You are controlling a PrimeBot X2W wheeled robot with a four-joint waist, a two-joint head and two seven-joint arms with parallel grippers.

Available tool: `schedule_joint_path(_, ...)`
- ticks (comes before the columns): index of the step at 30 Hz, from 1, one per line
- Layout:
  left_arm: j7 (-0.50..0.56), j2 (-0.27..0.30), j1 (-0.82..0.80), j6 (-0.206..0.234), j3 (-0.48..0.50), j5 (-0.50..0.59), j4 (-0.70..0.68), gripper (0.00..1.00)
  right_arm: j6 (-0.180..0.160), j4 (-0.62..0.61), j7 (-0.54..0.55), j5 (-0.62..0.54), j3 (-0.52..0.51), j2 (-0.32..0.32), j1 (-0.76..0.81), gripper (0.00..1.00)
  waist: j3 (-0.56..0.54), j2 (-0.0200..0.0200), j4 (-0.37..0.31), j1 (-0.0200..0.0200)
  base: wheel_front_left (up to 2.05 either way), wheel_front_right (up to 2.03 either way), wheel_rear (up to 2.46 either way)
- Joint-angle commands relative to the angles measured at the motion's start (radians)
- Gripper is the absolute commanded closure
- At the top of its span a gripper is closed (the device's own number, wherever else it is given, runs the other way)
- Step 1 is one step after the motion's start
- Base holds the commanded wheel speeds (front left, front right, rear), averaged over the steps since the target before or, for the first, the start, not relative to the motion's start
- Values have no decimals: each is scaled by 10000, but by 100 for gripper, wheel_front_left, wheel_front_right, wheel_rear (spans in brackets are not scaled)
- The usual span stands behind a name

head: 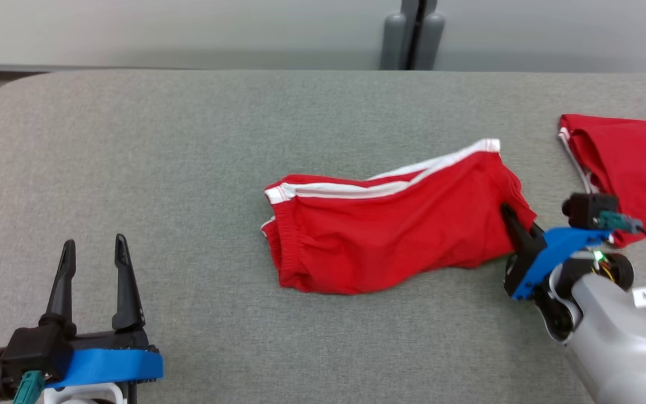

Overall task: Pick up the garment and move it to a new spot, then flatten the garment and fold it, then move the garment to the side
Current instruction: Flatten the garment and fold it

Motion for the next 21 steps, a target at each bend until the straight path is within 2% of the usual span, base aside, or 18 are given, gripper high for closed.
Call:
schedule_joint_path(1,-42,0,98,-34,70,33,-36,0,4,-114,-87,222,-5,-149,317,100,-166,1,-177,1,0,0,0)
schedule_joint_path(11,-42,-2,355,-94,100,100,-123,0,5,-357,-348,1160,-171,-950,1342,100,-368,1,-433,1,0,0,0)
schedule_joint_path(21,-42,-2,327,-149,82,144,-45,0,5,-466,-600,1250,4,-594,1112,100,-434,1,-427,1,0,0,0)
